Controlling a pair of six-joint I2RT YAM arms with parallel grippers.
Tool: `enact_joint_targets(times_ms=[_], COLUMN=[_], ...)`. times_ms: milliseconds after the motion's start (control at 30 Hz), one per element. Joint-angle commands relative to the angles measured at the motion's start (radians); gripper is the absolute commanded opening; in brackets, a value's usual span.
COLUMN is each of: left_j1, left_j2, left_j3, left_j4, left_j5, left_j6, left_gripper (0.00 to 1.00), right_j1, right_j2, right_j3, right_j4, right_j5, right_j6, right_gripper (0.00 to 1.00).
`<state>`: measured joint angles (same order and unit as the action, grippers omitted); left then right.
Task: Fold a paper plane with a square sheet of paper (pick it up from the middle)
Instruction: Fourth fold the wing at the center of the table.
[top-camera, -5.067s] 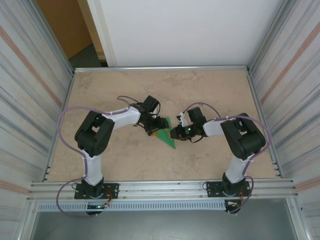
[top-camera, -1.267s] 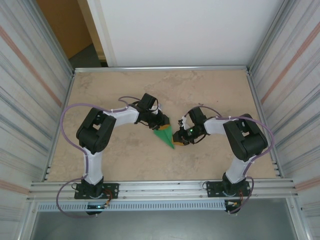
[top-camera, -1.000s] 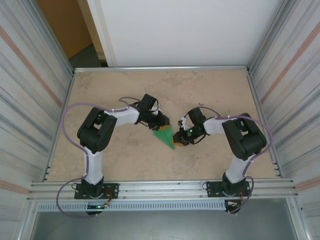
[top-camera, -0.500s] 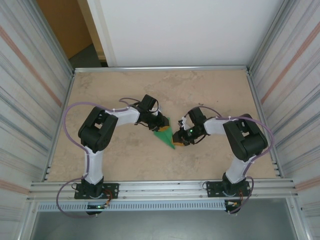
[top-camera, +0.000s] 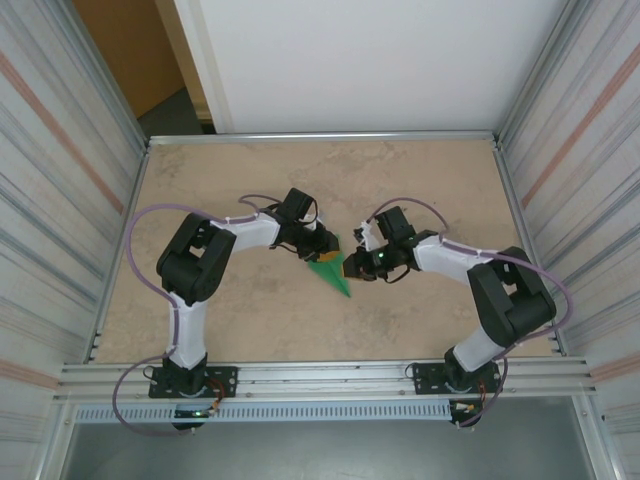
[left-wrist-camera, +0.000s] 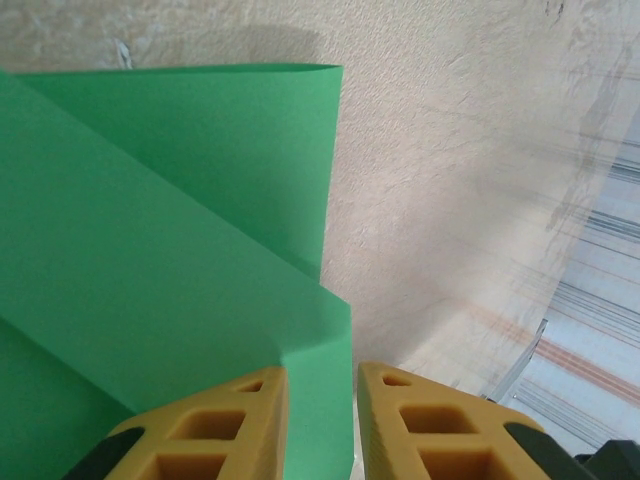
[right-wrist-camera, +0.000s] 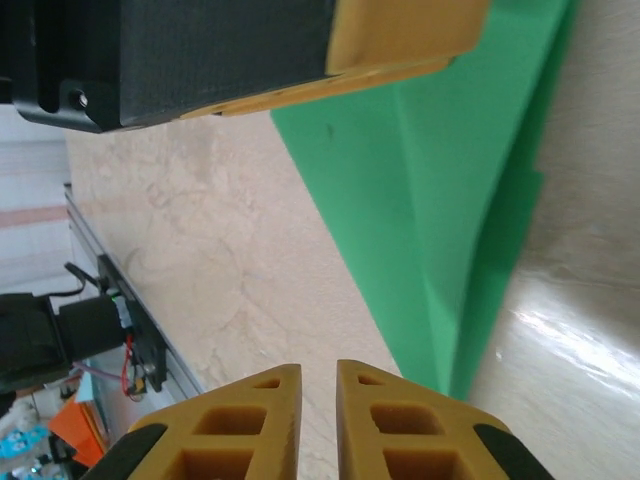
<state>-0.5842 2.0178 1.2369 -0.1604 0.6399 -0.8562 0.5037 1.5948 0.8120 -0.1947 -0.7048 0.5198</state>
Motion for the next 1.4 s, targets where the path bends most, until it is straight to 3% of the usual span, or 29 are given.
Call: enact_joint_targets(times_ms=[0,1367], left_j1=[-0.007,-0.008], left_j2=[0.016,0.036], left_j3=[0.018,0.018], left_j4=[-0.027,-0.021], left_j5=[0.020,0.029], left_j6=[0.023,0.025], left_gripper=[0.25,0.25], right_j1=[0.013,0.014], right_j2=[0.047,0.169], right_j3=[0.021,-0.013], right_j4=[0.014,0.020], right_j5=[-0.002,0.018], right_j6=[0.017,0.012], right_gripper=[0.14,0.14])
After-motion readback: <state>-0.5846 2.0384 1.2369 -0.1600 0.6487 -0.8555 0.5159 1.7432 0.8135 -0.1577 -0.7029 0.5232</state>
